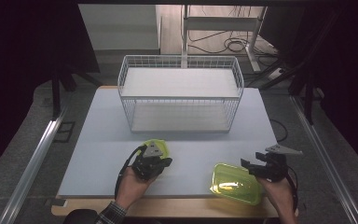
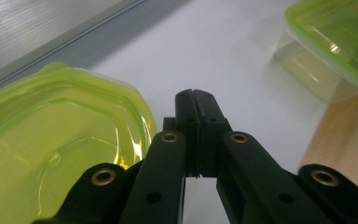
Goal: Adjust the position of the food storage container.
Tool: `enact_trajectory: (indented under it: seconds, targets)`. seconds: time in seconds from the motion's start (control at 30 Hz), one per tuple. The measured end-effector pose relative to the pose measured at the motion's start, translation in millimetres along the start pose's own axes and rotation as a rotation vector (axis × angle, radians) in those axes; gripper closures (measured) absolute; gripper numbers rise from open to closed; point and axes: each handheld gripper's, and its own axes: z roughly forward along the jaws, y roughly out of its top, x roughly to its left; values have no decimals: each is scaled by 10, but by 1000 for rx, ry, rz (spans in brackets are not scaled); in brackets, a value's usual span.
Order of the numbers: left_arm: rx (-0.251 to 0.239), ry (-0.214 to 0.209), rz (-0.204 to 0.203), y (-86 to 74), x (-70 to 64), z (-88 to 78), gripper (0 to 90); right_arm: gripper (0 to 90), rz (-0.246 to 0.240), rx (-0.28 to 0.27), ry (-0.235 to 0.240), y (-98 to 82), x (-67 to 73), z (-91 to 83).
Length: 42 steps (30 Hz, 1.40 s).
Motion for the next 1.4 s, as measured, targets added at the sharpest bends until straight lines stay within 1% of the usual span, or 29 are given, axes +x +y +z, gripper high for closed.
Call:
enact_trajectory:
  seconds: [0.03, 0.07, 0.1, 0.13, 0.17, 0.2, 0.23, 0.27, 0.3, 0.43, 0.47, 0.5, 0.6, 0.73, 0.77, 0.83, 0.9, 1.0, 1.03, 1.07, 1.17, 1.27, 1.33, 1.37, 1.4]
  targets:
    - [0, 0, 0, 0, 0, 0, 898, 246, -1, -1, -1, -1, -2, 1]
    - [14, 5, -7, 19, 20, 66, 898, 246, -1, -1, 0, -1, -4, 1]
    - [14, 5, -7, 19, 20, 66, 898, 246, -1, -1, 0, -1, -4, 1]
    - [27, 18, -17, 21, 53, 115, 899, 246, -1, -1, 0, -1, -3, 0]
    - [27, 18, -17, 21, 53, 115, 898, 246, -1, -1, 0, -1, -3, 0]
    - [33, 21, -30, 12, 82, 131, 899, 246, -1, -2, 0, -1, -3, -1]
    - [33, 21, -30, 12, 82, 131, 899, 246, -1, -2, 0, -1, -4, -1]
    - [37, 33, -45, -7, 121, 124, 899, 246, -1, -2, 0, -1, -5, -1]
    - [37, 33, -45, -7, 121, 124, 899, 246, -1, -2, 0, -1, -5, -1]
    - [38, 57, -70, -40, 221, 74, 899, 246, 1, 2, 0, -2, -2, 3]
    - [29, 63, -91, -71, 292, 42, 899, 246, 1, 3, 0, -2, -2, 4]
    - [29, 63, -91, -71, 292, 42, 898, 246, 1, 3, 0, -3, -2, 5]
    - [21, 87, -124, -128, 410, -26, 899, 246, 1, 3, 1, -4, 0, 13]
    - [11, 105, -149, -176, 508, -80, 899, 246, -2, 6, -1, -5, 2, 15]
    - [11, 105, -149, -176, 508, -80, 899, 246, -2, 6, -1, -5, 2, 15]
    - [9, 116, -160, -195, 557, -105, 899, 247, -4, 6, 0, -5, 3, 15]
    - [5, 133, -172, -219, 626, -136, 899, 247, -4, 7, 0, -5, 3, 15]
    - [2, 157, -185, -243, 694, -167, 899, 250, -6, 8, 0, -5, 2, 16]
    - [2, 157, -185, -243, 694, -167, 899, 250, -6, 8, 1, -5, 3, 15]
    - [-1, 168, -197, -263, 736, -192, 899, 252, -7, 7, 0, -4, 4, 14]
    - [-3, 173, -200, -280, 741, -211, 899, 270, -9, 7, 3, -3, 4, 8]
    - [-10, 152, -181, -302, 666, -226, 898, 313, -11, 4, 4, 6, 6, -26]
    - [-13, 142, -168, -321, 611, -234, 897, 360, -20, -2, 5, 13, 14, -64]
    - [-13, 142, -168, -321, 611, -234, 897, 360, -20, -2, 5, 13, 14, -64]
    - [-25, 124, -158, -351, 560, -250, 896, 440, -30, 2, 9, 4, 32, -123]
